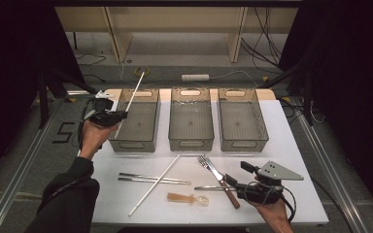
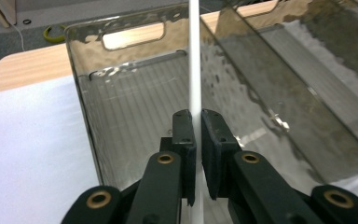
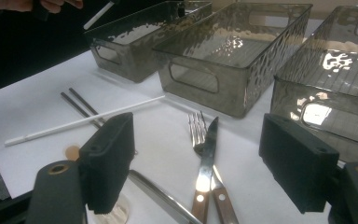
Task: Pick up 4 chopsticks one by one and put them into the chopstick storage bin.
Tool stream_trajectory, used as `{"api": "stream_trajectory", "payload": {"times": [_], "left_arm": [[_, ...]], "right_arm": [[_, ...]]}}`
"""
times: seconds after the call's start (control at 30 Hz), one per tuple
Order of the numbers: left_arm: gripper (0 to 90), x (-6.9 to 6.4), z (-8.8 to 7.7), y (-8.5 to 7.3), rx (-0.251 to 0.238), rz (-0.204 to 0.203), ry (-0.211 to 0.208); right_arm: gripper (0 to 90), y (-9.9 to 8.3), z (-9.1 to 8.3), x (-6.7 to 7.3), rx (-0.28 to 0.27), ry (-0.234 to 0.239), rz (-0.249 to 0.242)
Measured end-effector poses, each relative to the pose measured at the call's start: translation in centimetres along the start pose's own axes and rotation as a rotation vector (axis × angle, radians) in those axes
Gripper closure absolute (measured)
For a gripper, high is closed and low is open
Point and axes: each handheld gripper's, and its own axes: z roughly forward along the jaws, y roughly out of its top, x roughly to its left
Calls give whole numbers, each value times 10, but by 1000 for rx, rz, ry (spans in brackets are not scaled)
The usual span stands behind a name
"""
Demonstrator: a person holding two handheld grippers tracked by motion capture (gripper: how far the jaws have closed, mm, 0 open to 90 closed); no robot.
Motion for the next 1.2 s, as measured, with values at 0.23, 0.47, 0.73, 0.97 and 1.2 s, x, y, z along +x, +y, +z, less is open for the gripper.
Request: {"api": "stream_trajectory", "payload": {"times": [0.23, 0.47, 0.73, 0.97, 1.2], "left_arm": [[841, 8, 11, -5, 6, -17, 18], [840, 10, 19, -10, 29, -24, 34], [839, 10, 28, -16, 63, -38, 55], [728, 14, 31, -19, 71, -99, 41], [524, 0, 12, -19, 77, -82, 7]], "right_arm": [[277, 0, 0, 0, 2, 2, 0], [276, 0, 0, 0, 1, 2, 1], [277, 0, -1, 0, -2, 4, 0], [277, 0, 0, 0, -1, 4, 1], [277, 0, -1, 0, -1, 4, -1]]}}
